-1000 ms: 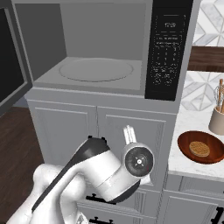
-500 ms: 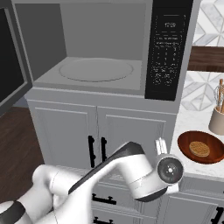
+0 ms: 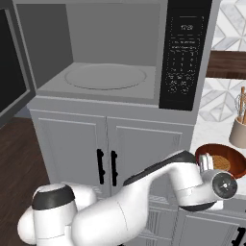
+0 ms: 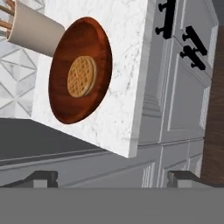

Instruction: Open the microwave, place the bowl with waffle inside the microwave, then close the microwave door and turn it on.

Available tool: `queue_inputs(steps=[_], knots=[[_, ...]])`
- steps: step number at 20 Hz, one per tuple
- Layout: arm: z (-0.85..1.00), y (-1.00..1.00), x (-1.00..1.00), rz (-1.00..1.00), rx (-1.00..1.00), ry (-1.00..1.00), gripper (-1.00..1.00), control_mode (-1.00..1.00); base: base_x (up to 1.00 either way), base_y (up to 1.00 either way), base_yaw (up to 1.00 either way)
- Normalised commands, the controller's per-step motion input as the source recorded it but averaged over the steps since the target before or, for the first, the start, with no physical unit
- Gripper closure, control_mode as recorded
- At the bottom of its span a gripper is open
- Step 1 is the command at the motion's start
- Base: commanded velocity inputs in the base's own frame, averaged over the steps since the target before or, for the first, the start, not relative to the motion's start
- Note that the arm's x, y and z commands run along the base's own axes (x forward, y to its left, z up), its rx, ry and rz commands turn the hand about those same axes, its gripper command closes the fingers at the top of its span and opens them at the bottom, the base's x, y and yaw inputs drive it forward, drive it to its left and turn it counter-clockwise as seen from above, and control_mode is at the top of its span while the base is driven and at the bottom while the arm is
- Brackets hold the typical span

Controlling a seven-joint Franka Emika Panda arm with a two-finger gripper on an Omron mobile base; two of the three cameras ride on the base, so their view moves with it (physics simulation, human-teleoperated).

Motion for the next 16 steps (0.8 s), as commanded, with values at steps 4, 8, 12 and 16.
queue_inputs(steps=[4,8,12,16], knots=[[0.00,-0.31,0.00,0.00,0.06,0.02,-1.00,-1.00,0.00,0.00,0.00],[-0.03,-0.09,0.05,0.00,0.02,0.02,-1.00,-1.00,0.00,0.00,0.00],[-0.23,0.00,0.36,-0.01,0.01,0.00,-1.00,-1.00,0.00,0.00,0.00],[-0.30,0.00,0.46,-0.05,0.04,0.00,-1.00,-1.00,0.00,0.00,0.00]])
